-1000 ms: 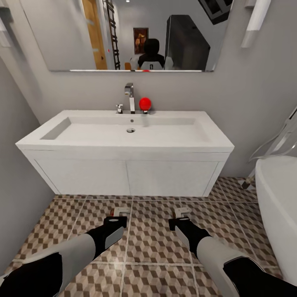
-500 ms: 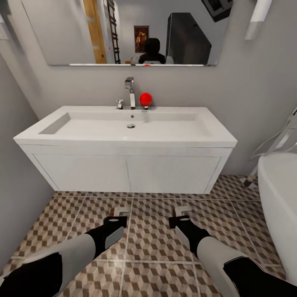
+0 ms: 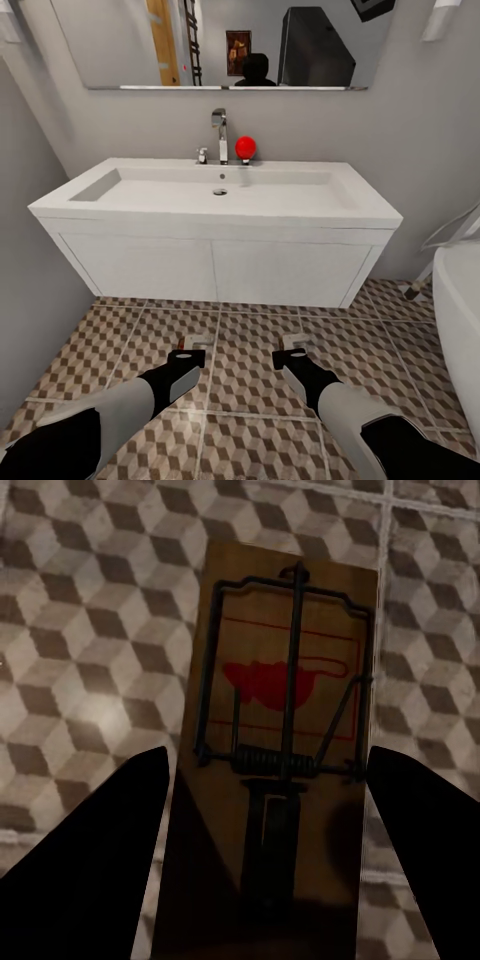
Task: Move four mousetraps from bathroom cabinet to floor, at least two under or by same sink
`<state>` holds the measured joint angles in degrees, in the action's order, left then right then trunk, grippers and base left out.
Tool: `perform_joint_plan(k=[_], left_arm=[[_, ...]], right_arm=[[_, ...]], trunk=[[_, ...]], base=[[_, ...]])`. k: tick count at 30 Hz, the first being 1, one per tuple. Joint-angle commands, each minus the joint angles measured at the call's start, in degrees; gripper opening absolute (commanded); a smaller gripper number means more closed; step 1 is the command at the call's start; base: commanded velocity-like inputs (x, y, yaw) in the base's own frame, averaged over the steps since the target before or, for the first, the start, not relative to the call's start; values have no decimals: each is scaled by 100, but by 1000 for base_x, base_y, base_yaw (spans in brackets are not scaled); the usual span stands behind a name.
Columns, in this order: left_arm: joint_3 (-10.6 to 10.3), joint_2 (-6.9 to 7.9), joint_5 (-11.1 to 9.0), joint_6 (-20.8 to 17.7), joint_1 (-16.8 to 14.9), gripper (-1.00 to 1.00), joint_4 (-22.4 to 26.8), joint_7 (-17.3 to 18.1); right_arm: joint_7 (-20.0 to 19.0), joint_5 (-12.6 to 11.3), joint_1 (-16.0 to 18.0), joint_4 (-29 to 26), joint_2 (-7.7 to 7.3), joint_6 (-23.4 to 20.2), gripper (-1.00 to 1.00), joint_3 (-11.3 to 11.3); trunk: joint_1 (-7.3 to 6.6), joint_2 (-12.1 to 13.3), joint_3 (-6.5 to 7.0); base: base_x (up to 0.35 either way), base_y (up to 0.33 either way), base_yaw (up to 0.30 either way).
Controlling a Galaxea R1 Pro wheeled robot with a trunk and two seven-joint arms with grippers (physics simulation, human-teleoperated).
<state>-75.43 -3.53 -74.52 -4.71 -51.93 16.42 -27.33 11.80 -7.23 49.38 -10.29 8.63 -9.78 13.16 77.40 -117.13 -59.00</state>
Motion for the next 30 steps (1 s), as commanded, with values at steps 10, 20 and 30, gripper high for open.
perform_joint_plan(k=[10,20,30], left_arm=[[-33,2,16,-39,-7,-100,10,-28],[-34,2,16,-39,-6,-100,11,-27],[-34,5,16,-37,-7,-100,10,-27]], right_arm=[[33,-65,1,-8,-9,-33,-100,47],[33,-68,1,-8,-13,-33,-100,46],[33,-68,1,-3,-10,-33,-100,49]], trunk=[[219,-405,-261],[439,-806,-511],[659,-1207,-763]], base=[[0,0,9],[0,0,-135],[0,0,-149]])
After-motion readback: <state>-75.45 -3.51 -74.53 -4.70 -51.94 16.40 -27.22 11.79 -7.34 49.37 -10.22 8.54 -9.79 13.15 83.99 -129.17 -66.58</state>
